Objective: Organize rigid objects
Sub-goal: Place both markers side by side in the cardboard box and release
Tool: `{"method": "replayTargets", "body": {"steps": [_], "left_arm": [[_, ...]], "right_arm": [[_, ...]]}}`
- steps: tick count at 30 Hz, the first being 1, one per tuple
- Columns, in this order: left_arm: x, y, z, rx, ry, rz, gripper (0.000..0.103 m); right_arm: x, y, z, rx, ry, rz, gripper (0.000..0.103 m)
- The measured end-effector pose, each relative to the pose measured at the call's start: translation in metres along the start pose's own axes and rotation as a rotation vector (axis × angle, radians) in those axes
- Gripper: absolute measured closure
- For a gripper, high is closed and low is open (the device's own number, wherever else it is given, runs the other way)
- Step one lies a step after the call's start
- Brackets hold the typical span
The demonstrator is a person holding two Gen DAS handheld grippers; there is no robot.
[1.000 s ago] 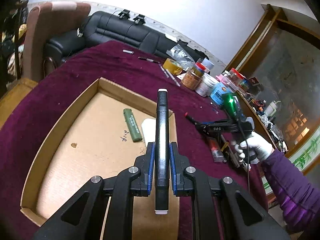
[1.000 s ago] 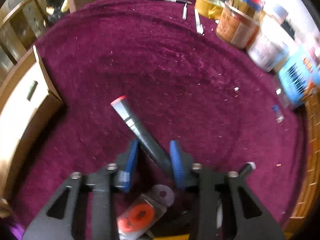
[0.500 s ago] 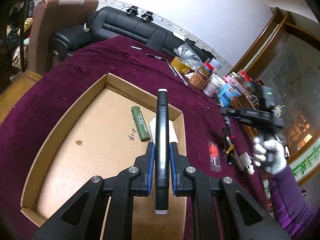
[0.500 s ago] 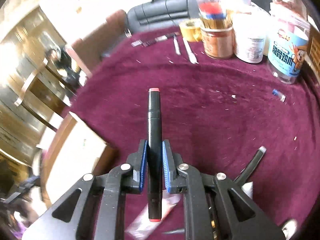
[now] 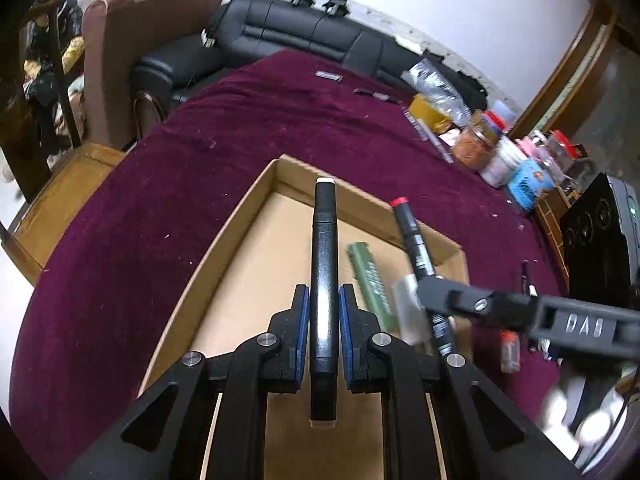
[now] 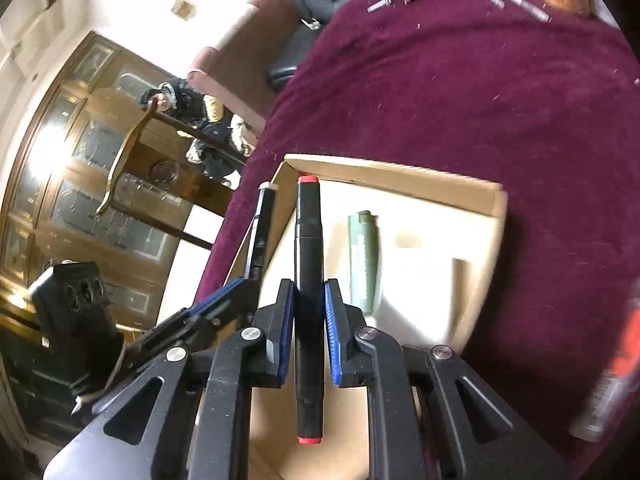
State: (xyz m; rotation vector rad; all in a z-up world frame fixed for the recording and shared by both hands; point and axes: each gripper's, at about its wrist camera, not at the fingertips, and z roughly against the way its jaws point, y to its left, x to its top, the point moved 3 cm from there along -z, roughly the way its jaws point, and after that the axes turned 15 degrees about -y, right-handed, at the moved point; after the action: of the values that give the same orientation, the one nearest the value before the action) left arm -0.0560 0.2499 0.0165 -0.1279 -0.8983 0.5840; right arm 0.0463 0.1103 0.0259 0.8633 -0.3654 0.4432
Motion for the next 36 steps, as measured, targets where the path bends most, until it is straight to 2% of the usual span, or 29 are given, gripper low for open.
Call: {"method": "replayTargets", "body": {"steps": [4, 10, 12, 13, 19, 21, 23, 25, 26, 27, 28, 29, 30, 31, 36], "left_arm": [[0.001, 0.013, -0.019, 0.019, 0.046, 0.016, 0.092], [-0.002, 0.019, -0.02, -0.006, 0.043, 0.053, 0.088], [-0.002, 0.019, -0.02, -0.015, 0.043, 0.061, 0.071], [-0.002, 0.019, -0.018, -0.016, 0.036, 0.063, 0.068], [0.001, 0.017, 0.008, -0.056, -0.004, 0.098, 0.066], [0.002, 0.014, 0.026, -0.061, -0.037, 0.098, 0.058], [0.004, 0.014, 0.044, -0.052, -0.071, 0.107, 0.056], [0.003, 0.011, 0.066, -0.048, -0.105, 0.123, 0.056], [0.002, 0.01, 0.075, -0.052, -0.127, 0.129, 0.051], [-0.001, 0.007, 0.086, -0.051, -0.16, 0.133, 0.043], [-0.004, 0.003, 0.093, -0.043, -0.183, 0.135, 0.04], [-0.008, -0.001, 0.101, -0.035, -0.203, 0.139, 0.037], [-0.012, -0.006, 0.105, -0.047, -0.207, 0.146, 0.037], [-0.016, -0.013, 0.107, -0.07, -0.204, 0.15, 0.037], [-0.034, -0.058, 0.105, -0.125, -0.16, 0.067, 0.037]], "right_arm": [[-0.001, 0.003, -0.034, -0.036, 0.031, -0.033, 0.09], [0.002, 0.001, -0.05, -0.129, 0.037, -0.002, 0.088], [0.0, 0.003, -0.053, -0.156, 0.025, 0.026, 0.088], [0.0, 0.005, -0.054, -0.168, 0.016, 0.046, 0.088], [0.001, 0.018, -0.038, -0.229, -0.051, 0.147, 0.088], [0.005, 0.029, -0.023, -0.234, -0.088, 0.181, 0.088], [0.024, 0.047, -0.005, -0.231, -0.114, 0.221, 0.088], [0.053, 0.077, 0.034, -0.209, -0.218, 0.261, 0.088], [0.06, 0.088, 0.051, -0.196, -0.262, 0.285, 0.084], [0.064, 0.103, 0.073, -0.179, -0.321, 0.333, 0.065], [0.063, 0.115, 0.091, -0.178, -0.379, 0.389, 0.048], [0.057, 0.121, 0.101, -0.192, -0.425, 0.43, 0.012], [0.047, 0.123, 0.112, -0.22, -0.48, 0.471, 0.005], [0.029, 0.116, 0.125, -0.268, -0.536, 0.511, 0.005], [-0.027, 0.045, 0.151, -0.401, -0.522, 0.522, 0.005]]}}
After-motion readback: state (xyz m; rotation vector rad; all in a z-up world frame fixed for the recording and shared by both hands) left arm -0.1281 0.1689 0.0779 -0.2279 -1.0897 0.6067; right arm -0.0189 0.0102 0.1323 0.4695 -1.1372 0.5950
